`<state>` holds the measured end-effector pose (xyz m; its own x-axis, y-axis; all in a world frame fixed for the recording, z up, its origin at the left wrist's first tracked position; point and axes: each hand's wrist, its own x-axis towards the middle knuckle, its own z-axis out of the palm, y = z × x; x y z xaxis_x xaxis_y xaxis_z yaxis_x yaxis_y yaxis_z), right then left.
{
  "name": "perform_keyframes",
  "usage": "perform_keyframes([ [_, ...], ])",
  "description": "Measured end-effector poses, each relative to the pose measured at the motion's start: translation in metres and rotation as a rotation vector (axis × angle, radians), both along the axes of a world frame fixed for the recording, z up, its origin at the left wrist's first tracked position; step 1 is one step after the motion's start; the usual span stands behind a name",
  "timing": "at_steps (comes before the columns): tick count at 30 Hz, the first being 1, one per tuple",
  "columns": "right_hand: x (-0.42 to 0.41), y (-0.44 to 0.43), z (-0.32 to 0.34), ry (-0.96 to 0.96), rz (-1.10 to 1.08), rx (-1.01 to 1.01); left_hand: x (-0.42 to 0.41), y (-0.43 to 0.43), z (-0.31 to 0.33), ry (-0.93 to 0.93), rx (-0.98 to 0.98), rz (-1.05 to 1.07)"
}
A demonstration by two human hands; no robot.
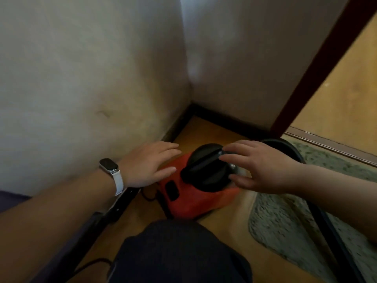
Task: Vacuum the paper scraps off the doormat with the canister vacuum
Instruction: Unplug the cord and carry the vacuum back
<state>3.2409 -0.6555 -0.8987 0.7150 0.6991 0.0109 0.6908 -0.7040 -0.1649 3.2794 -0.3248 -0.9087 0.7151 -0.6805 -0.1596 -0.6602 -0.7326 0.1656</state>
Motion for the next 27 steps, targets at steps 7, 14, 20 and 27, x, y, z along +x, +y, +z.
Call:
perform_keyframes([
  [7, 0.029, 0.062, -0.019, -0.052, 0.211, -0.043, -0.016, 0.041, -0.039, 0.032, -0.001, -0.014],
  [14, 0.051, 0.077, -0.041, -0.121, 0.360, -0.057, -0.018, 0.044, -0.080, 0.002, -0.016, -0.123],
  [20, 0.059, 0.080, -0.053, -0.110, 0.452, -0.038, -0.007, 0.030, -0.108, -0.004, -0.025, -0.149],
  [27, 0.059, 0.080, -0.061, -0.154, 0.449, 0.038, -0.001, 0.024, -0.128, 0.096, -0.173, -0.106],
])
